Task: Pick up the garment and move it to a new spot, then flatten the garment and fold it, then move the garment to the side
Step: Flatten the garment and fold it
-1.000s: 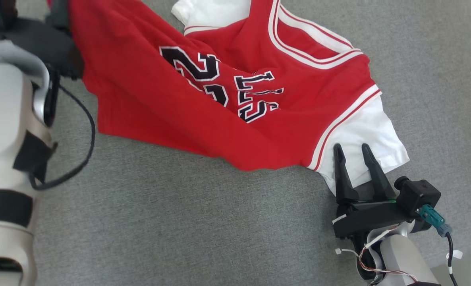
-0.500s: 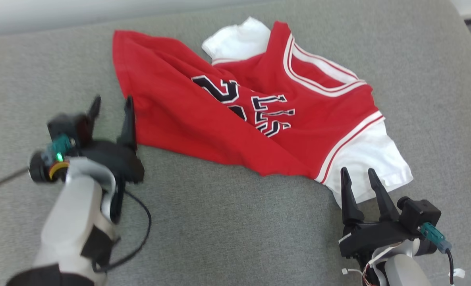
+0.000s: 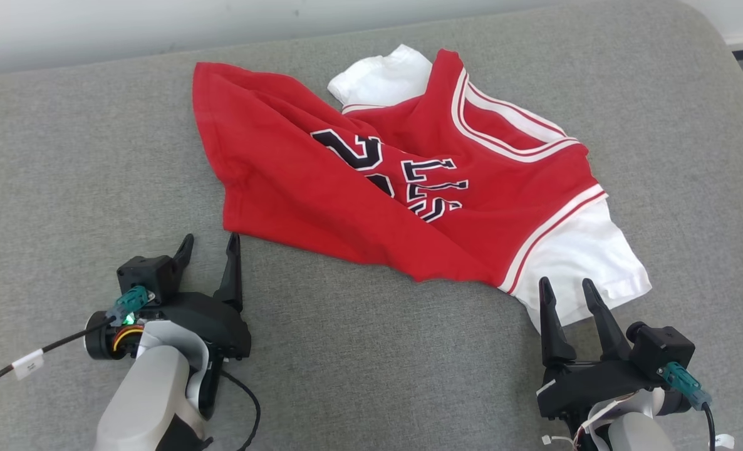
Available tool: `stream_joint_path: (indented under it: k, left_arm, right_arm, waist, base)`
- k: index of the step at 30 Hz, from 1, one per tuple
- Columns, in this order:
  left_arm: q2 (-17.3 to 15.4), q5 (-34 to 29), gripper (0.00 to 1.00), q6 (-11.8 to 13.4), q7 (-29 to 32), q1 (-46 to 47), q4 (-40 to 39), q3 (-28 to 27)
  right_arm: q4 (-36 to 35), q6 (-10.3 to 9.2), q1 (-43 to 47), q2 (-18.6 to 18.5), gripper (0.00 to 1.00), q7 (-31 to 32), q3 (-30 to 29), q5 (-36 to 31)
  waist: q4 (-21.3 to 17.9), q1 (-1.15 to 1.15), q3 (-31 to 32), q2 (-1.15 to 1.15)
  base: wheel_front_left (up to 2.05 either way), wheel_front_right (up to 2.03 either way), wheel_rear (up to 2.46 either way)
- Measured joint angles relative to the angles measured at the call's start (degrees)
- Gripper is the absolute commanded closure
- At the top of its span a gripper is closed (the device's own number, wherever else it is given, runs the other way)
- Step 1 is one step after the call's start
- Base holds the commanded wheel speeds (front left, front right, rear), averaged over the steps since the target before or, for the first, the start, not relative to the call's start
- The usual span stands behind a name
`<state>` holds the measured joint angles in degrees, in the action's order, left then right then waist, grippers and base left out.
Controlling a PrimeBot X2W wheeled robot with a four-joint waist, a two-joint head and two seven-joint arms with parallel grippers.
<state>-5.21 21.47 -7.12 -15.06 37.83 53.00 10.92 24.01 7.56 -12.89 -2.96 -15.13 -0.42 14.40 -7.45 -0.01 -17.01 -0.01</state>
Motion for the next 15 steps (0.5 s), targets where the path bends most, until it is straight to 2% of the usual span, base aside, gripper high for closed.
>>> stream_joint_path:
  k: [14,15]
  left_arm:
    - [-0.2,-0.2,0.0,0.0,-0.1,2.6,-0.6,3.9]
    - [-0.2,-0.2,0.22,0.0,-0.1,2.6,-0.8,4.3]
  right_arm:
    - [0.3,0.0,-0.9,0.0,0.0,0.0,0.5,0.1]
    - [0.4,0.0,-0.9,0.0,0.0,0.0,0.5,0.1]
  waist:
    - [-2.0,0.01,-2.3,0.0]
    - [-1.9,0.01,-2.3,0.0]
  base:
    - [0.0,0.0,0.0]
    - [0.0,0.0,0.0]
